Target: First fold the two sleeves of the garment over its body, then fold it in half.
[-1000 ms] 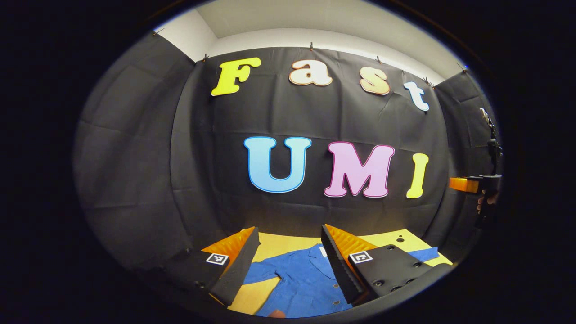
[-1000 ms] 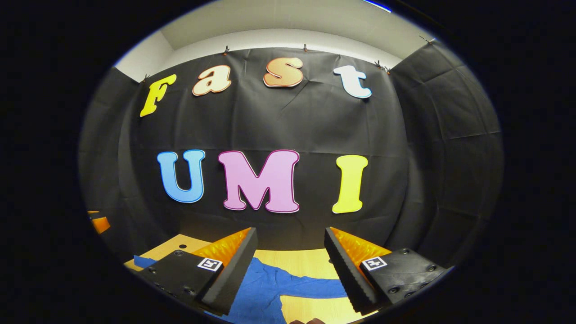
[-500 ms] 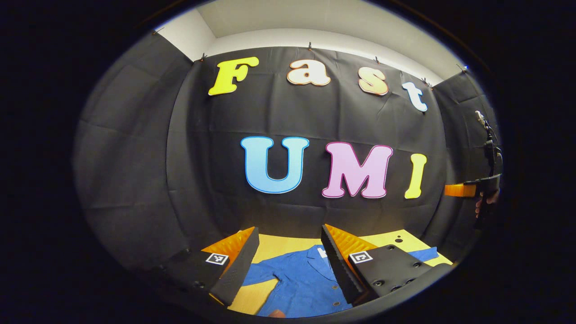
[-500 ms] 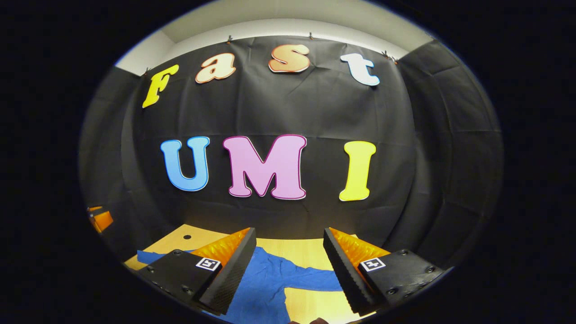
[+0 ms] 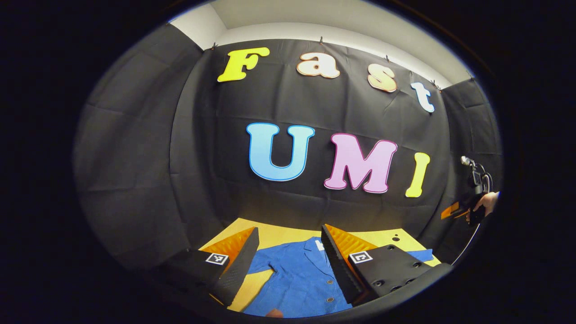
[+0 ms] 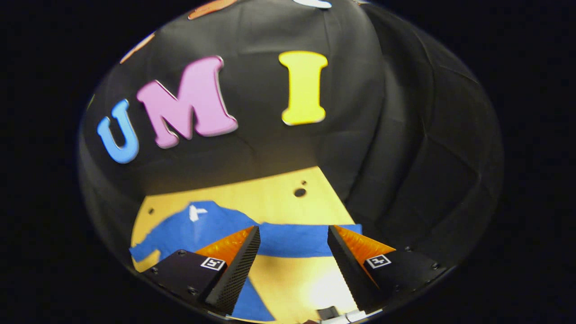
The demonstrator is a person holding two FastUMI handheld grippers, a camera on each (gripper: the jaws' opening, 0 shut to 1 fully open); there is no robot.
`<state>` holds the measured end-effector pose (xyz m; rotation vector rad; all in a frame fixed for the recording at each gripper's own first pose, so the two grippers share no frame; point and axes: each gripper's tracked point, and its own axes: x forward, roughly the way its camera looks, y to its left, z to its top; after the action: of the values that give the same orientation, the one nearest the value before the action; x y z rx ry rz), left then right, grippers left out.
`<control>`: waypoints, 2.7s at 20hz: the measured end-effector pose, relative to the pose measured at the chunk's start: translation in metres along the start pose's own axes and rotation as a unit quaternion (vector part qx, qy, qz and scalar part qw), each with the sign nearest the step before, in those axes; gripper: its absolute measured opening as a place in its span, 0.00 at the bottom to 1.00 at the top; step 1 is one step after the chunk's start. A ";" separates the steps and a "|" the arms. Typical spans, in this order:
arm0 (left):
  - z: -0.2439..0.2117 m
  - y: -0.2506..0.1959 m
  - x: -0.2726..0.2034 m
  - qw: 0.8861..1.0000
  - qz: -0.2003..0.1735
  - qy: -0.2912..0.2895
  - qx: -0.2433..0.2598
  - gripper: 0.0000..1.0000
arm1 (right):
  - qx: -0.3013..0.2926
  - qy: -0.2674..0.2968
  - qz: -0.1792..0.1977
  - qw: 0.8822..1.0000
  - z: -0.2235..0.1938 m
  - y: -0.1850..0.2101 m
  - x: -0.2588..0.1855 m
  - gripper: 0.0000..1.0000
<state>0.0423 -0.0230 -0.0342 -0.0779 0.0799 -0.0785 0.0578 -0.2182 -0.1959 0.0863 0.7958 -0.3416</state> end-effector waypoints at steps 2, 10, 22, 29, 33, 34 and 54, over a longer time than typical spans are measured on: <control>-0.003 -0.008 0.005 1.000 0.007 0.007 0.007 0.80 | 0.029 0.075 -0.015 0.997 -0.027 -0.035 0.034 0.97; -0.036 -0.050 0.031 0.995 0.039 0.083 0.032 0.80 | 0.123 0.279 -0.064 0.950 -0.131 -0.124 0.158 0.88; -0.038 -0.099 0.070 0.991 0.041 0.101 0.074 0.80 | 0.118 0.344 -0.079 0.928 -0.180 -0.142 0.212 0.92; -0.047 -0.071 0.065 0.991 0.042 0.106 0.067 0.80 | 0.124 0.330 -0.080 0.932 -0.178 -0.123 0.210 0.09; -0.054 -0.037 0.051 0.991 0.059 0.107 0.056 0.80 | 0.100 0.277 -0.105 0.950 -0.161 -0.117 0.201 0.06; -0.057 -0.026 0.048 0.991 0.063 0.109 0.053 0.80 | 0.095 0.257 -0.109 0.955 -0.151 -0.114 0.195 0.06; -0.067 0.184 -0.035 0.988 0.134 0.075 -0.015 0.80 | -0.004 0.044 0.157 0.987 0.016 0.386 0.019 0.05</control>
<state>0.0157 0.1574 -0.1132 -0.0901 0.2408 0.1853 0.2098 0.1372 -0.2180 0.2176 0.8567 -0.0360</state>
